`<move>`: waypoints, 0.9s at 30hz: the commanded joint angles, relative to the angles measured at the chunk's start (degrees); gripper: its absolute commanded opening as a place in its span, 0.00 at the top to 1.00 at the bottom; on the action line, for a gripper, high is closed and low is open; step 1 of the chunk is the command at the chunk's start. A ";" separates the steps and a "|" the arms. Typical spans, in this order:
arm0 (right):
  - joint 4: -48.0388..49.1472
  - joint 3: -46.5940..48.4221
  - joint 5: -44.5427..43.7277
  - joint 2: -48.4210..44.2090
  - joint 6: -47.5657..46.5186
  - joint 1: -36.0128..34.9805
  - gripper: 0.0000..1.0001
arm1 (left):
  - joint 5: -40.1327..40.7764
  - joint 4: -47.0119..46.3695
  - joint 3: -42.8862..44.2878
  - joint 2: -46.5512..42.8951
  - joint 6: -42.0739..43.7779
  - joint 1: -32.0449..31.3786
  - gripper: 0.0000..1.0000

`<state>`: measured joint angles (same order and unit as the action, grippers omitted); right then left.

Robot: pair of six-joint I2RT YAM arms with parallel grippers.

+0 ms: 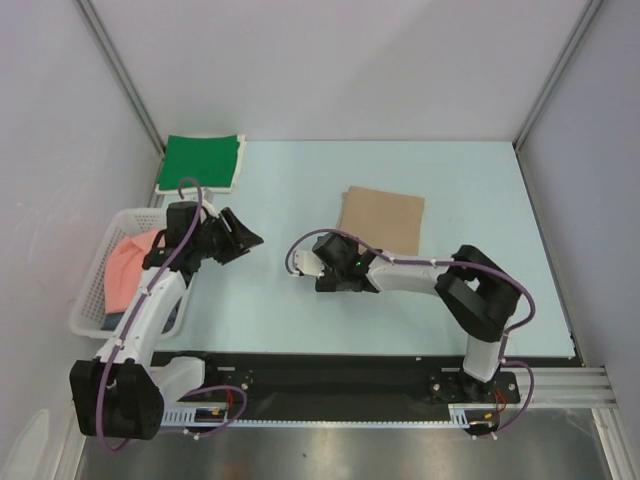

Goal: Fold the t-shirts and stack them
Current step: Neatly place the folded tshirt to the corner

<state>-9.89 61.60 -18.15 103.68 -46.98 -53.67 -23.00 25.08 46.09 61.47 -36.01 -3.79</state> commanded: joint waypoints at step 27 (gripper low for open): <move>3.21 13.81 5.32 9.45 1.54 9.90 0.87 | -17.86 -17.84 6.03 24.47 -14.43 6.44 0.00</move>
<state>-6.85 73.19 -15.35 114.52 -47.64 -44.53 -36.86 17.82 51.07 83.83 -44.16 3.75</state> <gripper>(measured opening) 0.152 0.994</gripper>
